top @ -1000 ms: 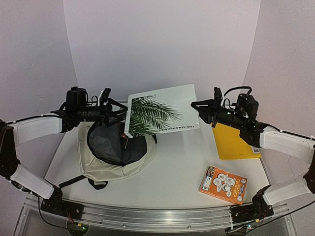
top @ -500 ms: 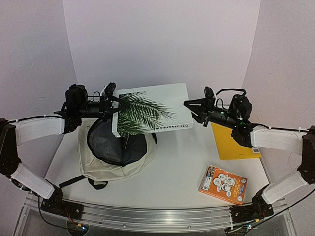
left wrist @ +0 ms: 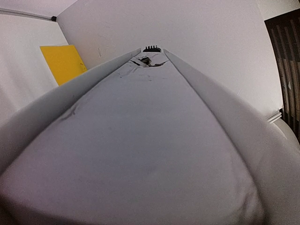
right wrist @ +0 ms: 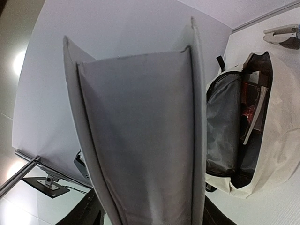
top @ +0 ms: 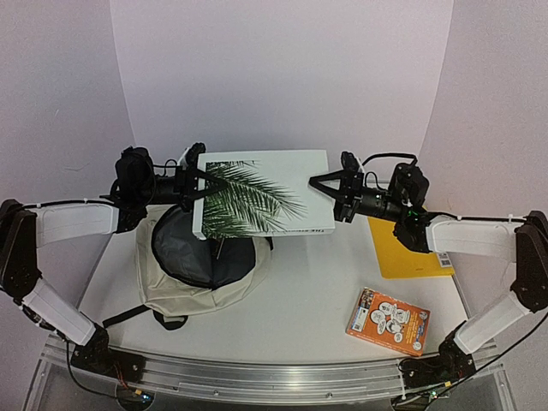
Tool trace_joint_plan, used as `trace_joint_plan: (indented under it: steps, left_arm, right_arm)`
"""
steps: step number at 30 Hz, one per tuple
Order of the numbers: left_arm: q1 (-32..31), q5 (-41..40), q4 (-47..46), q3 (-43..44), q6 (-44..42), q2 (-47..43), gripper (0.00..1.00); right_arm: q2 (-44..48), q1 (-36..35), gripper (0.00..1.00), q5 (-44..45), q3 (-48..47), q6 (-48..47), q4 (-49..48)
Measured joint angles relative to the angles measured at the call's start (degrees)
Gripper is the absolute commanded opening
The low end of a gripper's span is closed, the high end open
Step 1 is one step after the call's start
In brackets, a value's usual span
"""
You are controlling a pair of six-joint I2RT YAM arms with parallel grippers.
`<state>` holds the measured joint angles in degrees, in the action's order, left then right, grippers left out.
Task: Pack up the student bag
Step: Pick up the book from the center of the board, then place the book in the student bag.
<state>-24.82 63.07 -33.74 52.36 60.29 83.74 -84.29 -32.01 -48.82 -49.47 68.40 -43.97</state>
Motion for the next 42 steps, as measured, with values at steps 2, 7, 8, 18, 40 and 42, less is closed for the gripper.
trace_joint_plan:
  steps: [2, 7, 8, 18, 40, 42]
  left_arm:
    - [0.0, 0.4, -0.1, 0.0, 0.4, 0.3, 0.37]
    - [0.0, 1.1, -0.4, 0.0, 1.3, 0.6, 0.39]
    - [0.0, 1.2, -0.4, 0.0, 1.3, 0.6, 0.42]
    - [0.0, -8.6, 17.9, 0.7, -9.8, -3.0, 0.89]
    - [20.0, -39.8, 58.2, -15.1, -16.3, -22.4, 0.84]
    - [20.1, -39.6, 57.5, -16.5, -15.8, -22.3, 0.72]
  right_arm:
    - [-0.5, -0.5, 0.61, -0.6, -0.4, -0.1, 0.0]
    - [-2.5, -2.1, 0.47, -2.0, -2.3, -1.0, -0.1]
    - [-2.7, -2.3, 0.44, -2.1, -2.4, -1.2, -0.2]
    - [-2.9, -2.8, 0.33, 0.3, -2.3, -2.4, 1.1]
    - [-5.7, -2.8, 0.31, 7.2, -2.3, -5.4, 3.2]
    - [-5.7, -2.8, 0.31, 7.4, -2.3, -5.8, 3.6]
